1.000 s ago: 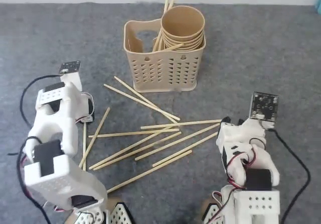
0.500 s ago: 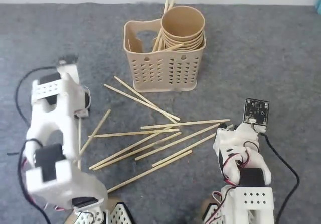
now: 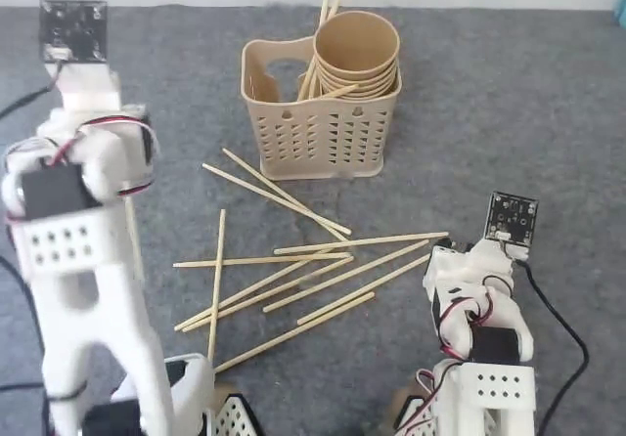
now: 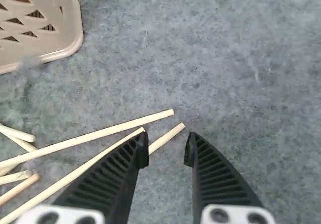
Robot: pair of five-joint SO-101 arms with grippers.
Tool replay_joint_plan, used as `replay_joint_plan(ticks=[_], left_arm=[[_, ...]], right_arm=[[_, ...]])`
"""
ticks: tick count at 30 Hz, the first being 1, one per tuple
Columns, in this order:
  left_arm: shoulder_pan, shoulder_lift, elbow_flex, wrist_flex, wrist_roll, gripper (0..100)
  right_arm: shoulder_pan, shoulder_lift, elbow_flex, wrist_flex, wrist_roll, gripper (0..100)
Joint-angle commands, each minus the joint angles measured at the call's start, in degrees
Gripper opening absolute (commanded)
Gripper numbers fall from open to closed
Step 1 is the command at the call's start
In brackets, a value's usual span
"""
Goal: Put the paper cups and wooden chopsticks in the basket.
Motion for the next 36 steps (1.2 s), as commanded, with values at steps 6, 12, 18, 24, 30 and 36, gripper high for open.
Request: replay_joint_plan(ticks=[6, 12, 18, 24, 30, 36], left_arm=[[10.46, -13.19, -2.51, -29.71, 15.21, 1], [18.90, -13.10, 7.52, -56.18, 20.92, 1], [26.55, -12.66, 20.62, -75.43, 21.01, 1], [27.60, -1.32, 19.82, -76.40, 20.92, 1], [27.52, 7.47, 17.10, -76.40, 19.52, 1], [26.29, 5.10, 16.84, -75.96, 17.23, 1]], right_arm=[[0.75, -1.10, -0.35, -1.27, -0.70, 13.0], [0.75, -1.10, -0.35, -1.27, -0.53, 13.0], [0.75, -1.10, -0.26, -1.27, -0.44, 13.0], [0.75, -1.10, -0.35, -1.19, -0.44, 13.0], [0.75, -1.10, -0.44, -1.10, -0.35, 12.9], [0.31, -1.10, -0.35, -1.10, -0.35, 12.9]])
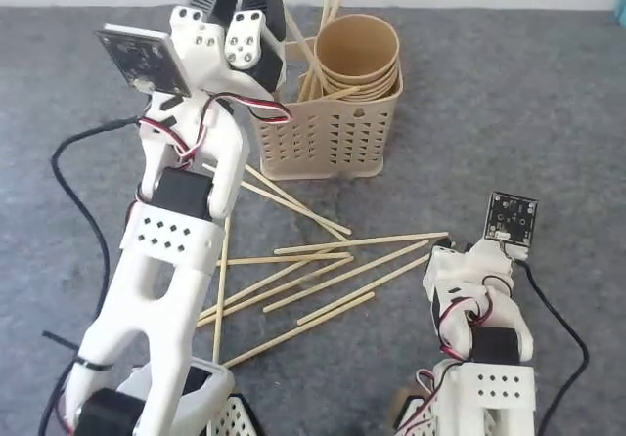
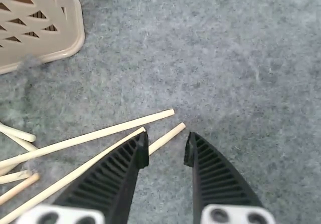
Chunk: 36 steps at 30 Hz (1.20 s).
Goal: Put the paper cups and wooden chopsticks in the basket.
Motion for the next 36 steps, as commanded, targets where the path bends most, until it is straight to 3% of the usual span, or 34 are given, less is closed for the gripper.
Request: replay_joint_plan(ticks=[1, 8, 21, 26, 32, 36], left_arm=[[-0.97, 0.00, -0.04, 0.44, -0.53, 1], [-3.78, -8.62, 0.04, 0.44, -0.53, 1], [-3.25, -8.97, 4.79, 5.98, -0.62, 1], [-3.60, -8.97, 10.77, -2.64, -0.79, 2], [-3.87, -9.05, 12.26, -4.22, 2.02, 22], [-3.87, -9.05, 10.68, -0.09, 3.52, 24]], right_arm=[[0.40, -1.10, -0.26, -1.10, -0.35, 12.9], [0.31, -1.10, -0.26, -1.19, -0.35, 12.9], [0.31, -1.10, -0.18, -1.01, -0.35, 12.9], [0.31, -1.10, -0.18, -1.01, -0.35, 12.9], [0.31, -1.10, -0.18, -1.01, -0.35, 12.9], [0.31, -1.10, -0.18, -1.01, -0.35, 12.9]])
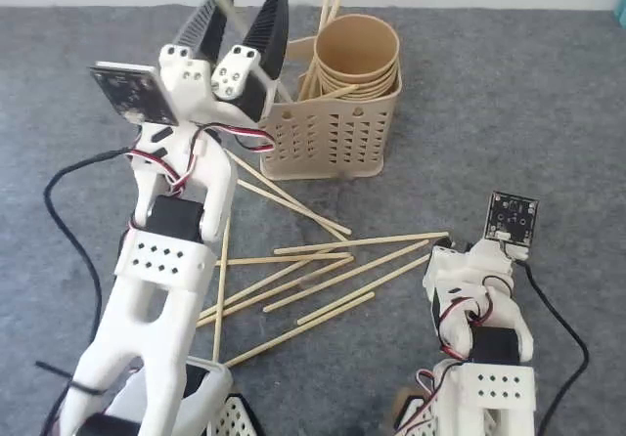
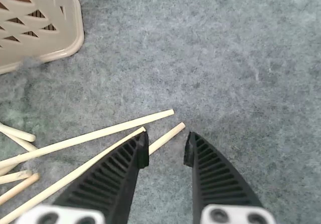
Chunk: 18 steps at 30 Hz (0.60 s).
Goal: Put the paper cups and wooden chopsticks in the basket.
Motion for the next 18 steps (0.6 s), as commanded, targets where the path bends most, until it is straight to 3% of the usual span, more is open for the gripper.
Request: replay_joint_plan(ticks=[1, 12, 18], left_arm=[[-0.18, -1.23, -2.59, 2.20, 1.14, 24], [-1.67, -1.32, -3.12, 2.90, 1.49, 24], [-3.69, -2.29, -2.51, 16.97, 1.49, 24]], right_arm=[[0.31, -1.10, -0.18, -1.01, -0.35, 12.9], [0.31, -1.10, -0.18, -0.84, -0.35, 12.9], [0.31, -1.10, -0.18, -0.84, -0.35, 12.9]])
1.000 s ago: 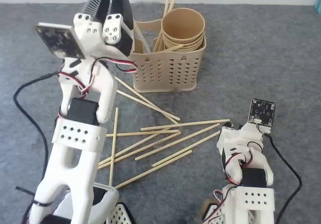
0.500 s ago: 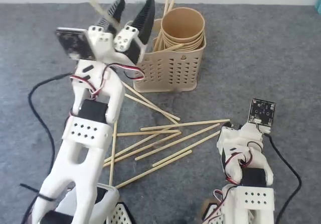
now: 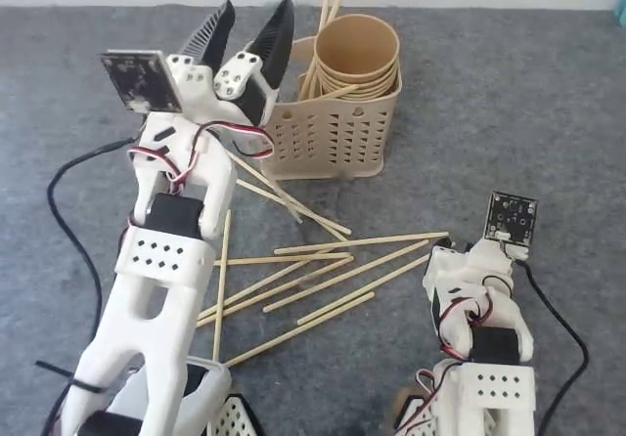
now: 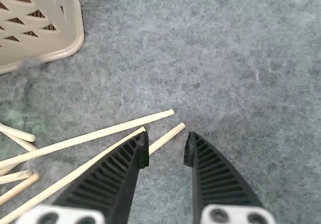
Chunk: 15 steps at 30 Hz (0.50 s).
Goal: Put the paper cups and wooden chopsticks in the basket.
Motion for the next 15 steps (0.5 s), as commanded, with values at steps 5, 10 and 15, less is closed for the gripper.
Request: replay_joint_plan(ticks=[5, 10, 15], left_arm=[[-7.03, -8.79, -2.15, 27.25, 0.62, 24], [-14.24, -17.05, -1.80, 45.19, 0.62, 24], [-18.29, -17.85, 6.29, 49.49, 0.70, 23]], right_arm=[[0.31, -1.10, -0.18, -0.84, -0.26, 12.9], [0.31, -1.10, -0.18, -1.01, -0.26, 12.9], [0.31, -1.10, -0.18, -1.01, -0.26, 12.9]])
